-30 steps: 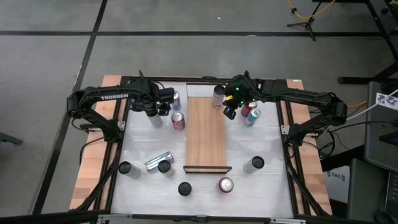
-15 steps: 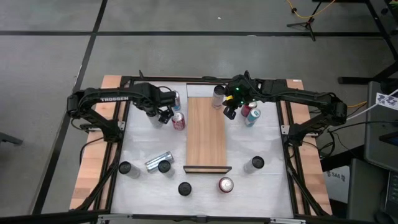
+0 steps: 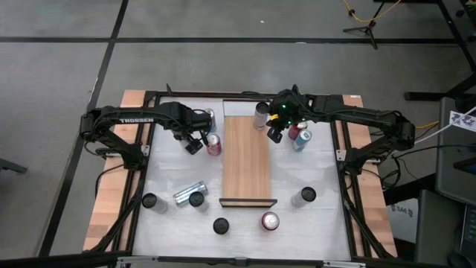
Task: Place canned beverage on shelf
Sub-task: Put the white pink soda can on the shelf aligned with the other white pink soda can
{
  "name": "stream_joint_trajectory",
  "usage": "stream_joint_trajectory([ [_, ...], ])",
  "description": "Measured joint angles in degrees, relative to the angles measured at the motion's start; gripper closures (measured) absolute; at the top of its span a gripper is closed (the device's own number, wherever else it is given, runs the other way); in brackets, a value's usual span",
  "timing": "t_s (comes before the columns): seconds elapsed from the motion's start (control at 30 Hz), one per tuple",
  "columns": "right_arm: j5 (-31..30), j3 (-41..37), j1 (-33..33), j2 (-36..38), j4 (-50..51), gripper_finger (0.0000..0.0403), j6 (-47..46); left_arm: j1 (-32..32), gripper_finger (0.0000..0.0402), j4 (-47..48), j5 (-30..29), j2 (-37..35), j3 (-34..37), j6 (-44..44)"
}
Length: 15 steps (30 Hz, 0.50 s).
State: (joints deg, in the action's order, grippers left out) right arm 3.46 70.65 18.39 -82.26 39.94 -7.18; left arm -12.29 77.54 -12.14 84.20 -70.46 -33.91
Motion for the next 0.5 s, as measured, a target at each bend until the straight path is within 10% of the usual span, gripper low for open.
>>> stream_joint_trajectory([
  [0.5, 0.00, 0.00, 0.00, 0.00, 0.00, 0.0402, 0.00, -0.03, 0.0009, 0.72, -3.41, 0.00, 0.00, -6.17],
])
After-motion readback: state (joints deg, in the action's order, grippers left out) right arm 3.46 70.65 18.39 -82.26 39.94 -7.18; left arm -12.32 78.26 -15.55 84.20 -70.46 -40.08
